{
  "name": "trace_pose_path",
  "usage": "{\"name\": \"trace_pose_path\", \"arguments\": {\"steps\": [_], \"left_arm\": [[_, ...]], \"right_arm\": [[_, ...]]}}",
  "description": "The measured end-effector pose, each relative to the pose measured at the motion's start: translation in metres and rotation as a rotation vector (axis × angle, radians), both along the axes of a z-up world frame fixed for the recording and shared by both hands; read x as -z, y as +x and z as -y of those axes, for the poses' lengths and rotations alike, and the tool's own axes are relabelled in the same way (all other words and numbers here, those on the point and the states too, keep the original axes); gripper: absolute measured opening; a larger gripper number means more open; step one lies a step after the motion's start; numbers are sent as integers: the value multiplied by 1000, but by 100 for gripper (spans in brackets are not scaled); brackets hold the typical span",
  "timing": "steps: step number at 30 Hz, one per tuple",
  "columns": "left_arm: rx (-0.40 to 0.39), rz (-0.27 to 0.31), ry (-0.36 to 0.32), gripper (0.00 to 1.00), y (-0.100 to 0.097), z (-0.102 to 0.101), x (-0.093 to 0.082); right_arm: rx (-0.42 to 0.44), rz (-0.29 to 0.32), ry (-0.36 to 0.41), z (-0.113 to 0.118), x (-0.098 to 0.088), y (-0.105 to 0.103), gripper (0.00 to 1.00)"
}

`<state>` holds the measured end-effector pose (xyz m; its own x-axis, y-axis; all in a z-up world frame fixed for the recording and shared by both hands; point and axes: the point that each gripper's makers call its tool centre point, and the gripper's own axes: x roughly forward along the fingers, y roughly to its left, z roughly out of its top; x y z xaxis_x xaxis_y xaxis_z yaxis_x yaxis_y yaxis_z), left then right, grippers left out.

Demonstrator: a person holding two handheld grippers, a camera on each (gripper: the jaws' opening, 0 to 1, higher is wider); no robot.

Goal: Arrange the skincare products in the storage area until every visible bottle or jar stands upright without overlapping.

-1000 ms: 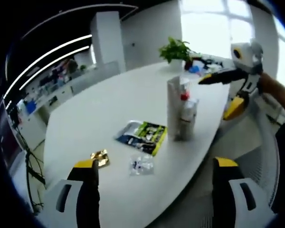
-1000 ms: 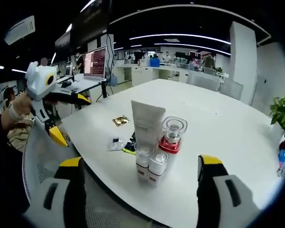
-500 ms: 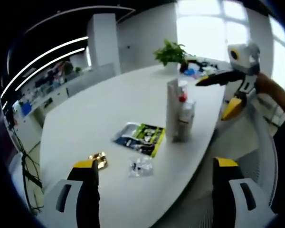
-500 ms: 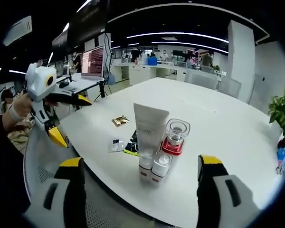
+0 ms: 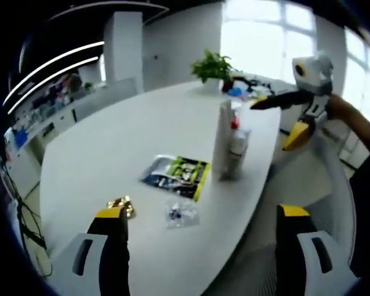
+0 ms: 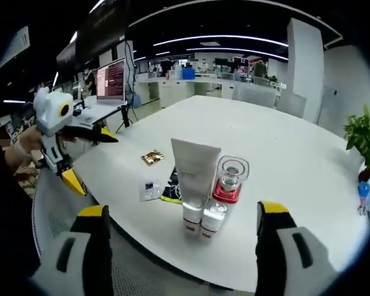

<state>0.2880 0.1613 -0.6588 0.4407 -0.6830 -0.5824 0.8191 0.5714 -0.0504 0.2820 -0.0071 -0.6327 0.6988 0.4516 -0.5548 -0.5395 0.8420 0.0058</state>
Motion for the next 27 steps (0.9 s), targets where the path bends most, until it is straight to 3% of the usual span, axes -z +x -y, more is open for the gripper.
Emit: {"name": "trace_pose_path", "arguments": {"steps": [11, 19, 22, 27], "left_arm": [[16, -15, -35, 97, 10, -2, 0], [77, -19, -41, 97, 16, 4, 8], [70, -27, -57, 97, 20, 7, 7], [54, -24, -52, 97, 24, 7, 6]], "right_arm": [[4, 5, 45, 5, -25, 10, 99], [-23, -34, 35, 8, -41, 16, 97], [-42, -60, 79, 7, -48, 20, 93], [-80, -83, 29, 11, -49, 32, 89]]}}
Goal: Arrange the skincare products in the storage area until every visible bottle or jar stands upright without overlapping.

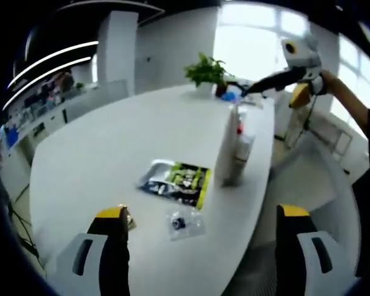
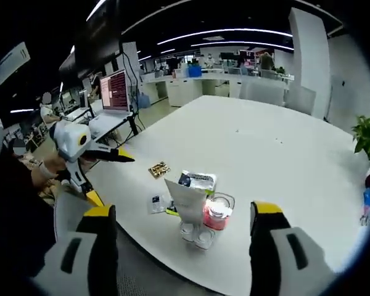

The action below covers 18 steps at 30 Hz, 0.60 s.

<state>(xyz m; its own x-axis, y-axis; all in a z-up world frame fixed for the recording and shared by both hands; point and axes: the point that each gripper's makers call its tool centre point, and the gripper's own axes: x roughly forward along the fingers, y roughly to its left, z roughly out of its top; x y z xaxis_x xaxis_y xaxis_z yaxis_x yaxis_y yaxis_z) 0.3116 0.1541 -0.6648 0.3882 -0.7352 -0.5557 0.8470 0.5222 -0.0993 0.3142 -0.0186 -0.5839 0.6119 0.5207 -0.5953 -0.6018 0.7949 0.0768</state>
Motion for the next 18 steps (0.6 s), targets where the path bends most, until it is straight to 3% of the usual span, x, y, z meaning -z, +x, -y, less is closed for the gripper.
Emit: {"name": "trace_pose_path", "arguments": {"steps": [6, 12, 18], "left_arm": [[-19, -5, 37, 97, 3, -1, 6], [-89, -30, -4, 97, 15, 7, 4], [-135, -60, 14, 94, 24, 15, 11]], "right_arm": [[-71, -31, 48, -2, -7, 20, 84], [-133, -56, 58, 5, -7, 45, 80], [-149, -81, 86, 12, -1, 72, 76]]}}
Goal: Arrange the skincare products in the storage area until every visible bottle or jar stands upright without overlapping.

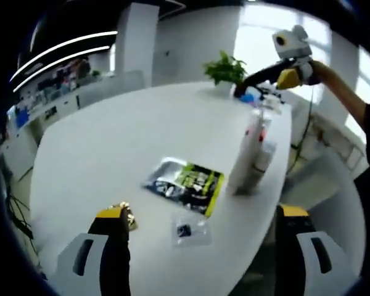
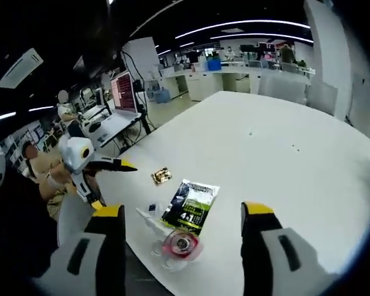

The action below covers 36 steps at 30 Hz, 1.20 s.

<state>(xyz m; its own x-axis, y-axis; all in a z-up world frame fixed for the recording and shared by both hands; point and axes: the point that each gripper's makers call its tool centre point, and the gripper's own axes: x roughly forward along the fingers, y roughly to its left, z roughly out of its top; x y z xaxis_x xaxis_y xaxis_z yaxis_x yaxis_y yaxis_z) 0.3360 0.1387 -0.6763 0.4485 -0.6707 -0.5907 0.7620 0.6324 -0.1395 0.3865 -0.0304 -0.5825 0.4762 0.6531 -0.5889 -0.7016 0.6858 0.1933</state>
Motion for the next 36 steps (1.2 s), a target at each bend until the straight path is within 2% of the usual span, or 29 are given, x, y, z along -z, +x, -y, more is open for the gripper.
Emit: {"name": "trace_pose_path", "arguments": {"steps": [3, 7, 10, 12, 18, 21, 23, 28, 30, 32, 34, 36], "left_arm": [[-14, -17, 6, 90, 4, 3, 6], [-37, -21, 4, 77, 11, 5, 9], [-44, -35, 1, 76, 16, 8, 11], [-52, -41, 0, 73, 22, 8, 15], [-57, -104, -8, 64, 31, 16, 32], [-54, -135, -11, 57, 30, 23, 39], [-64, -157, -18, 52, 31, 25, 43], [-98, -205, -41, 42, 37, 28, 56], [-109, -242, -41, 38, 37, 31, 63], [-120, -263, -33, 38, 39, 32, 70], [-145, -268, -28, 43, 43, 31, 75], [-159, -277, -40, 42, 45, 33, 75]], "right_arm": [[-16, -21, 5, 0, 6, 11, 72], [-29, -50, -9, 2, 18, 24, 67], [-47, -80, 28, -4, 22, 33, 64], [-59, -90, 26, -8, 27, 40, 63], [-110, -141, -54, -16, 60, 52, 60], [-128, -182, -96, -19, 80, 54, 58], [-154, -202, -119, -21, 90, 53, 53], [-187, -239, -134, -31, 115, 55, 50], [-213, -258, -137, -37, 124, 52, 50], [-224, -270, -148, -41, 132, 52, 45], [-225, -301, -167, -41, 141, 52, 38], [-246, -326, -189, -42, 151, 50, 38]]}}
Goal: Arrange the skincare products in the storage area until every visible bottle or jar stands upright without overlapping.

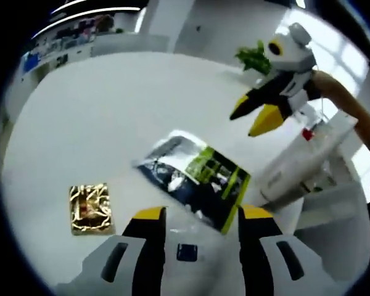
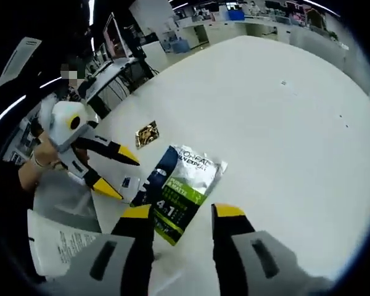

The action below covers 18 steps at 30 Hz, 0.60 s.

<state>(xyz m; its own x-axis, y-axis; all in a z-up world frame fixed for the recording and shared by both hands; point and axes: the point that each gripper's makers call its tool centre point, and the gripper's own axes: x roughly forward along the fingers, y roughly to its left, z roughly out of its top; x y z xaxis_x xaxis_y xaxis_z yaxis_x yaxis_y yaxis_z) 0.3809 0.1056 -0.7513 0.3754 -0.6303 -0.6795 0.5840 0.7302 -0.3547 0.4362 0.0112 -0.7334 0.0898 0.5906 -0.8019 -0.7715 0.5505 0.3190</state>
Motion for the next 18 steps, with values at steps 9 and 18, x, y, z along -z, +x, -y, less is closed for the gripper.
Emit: {"name": "trace_pose_path", "arguments": {"steps": [9, 18], "left_arm": [[-7, -30, 2, 37, 17, -2, 13], [-23, -47, -14, 33, 15, 3, 17]], "right_arm": [[-19, -78, -21, -4, 26, -6, 31], [-36, -114, -41, -7, 42, -12, 26]]}}
